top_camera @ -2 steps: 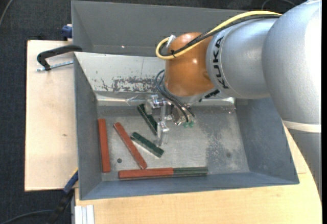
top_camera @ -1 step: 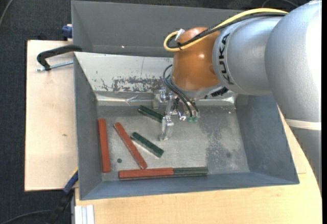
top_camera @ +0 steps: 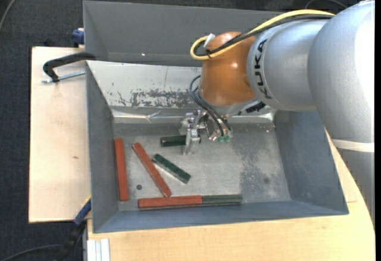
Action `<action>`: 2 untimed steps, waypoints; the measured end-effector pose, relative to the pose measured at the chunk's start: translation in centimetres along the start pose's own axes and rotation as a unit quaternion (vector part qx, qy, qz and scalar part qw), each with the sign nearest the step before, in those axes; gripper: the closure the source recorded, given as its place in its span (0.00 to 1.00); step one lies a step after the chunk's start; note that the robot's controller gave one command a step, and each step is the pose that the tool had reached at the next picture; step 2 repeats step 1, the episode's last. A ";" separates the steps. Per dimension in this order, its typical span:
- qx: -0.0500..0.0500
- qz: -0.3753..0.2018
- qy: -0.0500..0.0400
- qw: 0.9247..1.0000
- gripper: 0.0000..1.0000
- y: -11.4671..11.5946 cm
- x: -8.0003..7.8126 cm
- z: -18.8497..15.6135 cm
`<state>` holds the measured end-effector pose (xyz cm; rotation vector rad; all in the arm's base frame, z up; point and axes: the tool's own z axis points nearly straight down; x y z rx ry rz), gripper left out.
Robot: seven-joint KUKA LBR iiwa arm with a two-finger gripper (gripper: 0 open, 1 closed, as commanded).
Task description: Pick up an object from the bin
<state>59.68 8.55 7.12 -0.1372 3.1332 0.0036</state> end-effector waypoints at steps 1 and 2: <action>0.000 0.018 -0.005 1.000 1.00 1.9 0.3 -15.6; 0.000 0.018 -0.005 1.000 1.00 1.9 0.3 -15.6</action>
Offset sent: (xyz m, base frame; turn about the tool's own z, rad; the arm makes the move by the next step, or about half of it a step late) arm -0.0078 0.0164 0.1487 0.0368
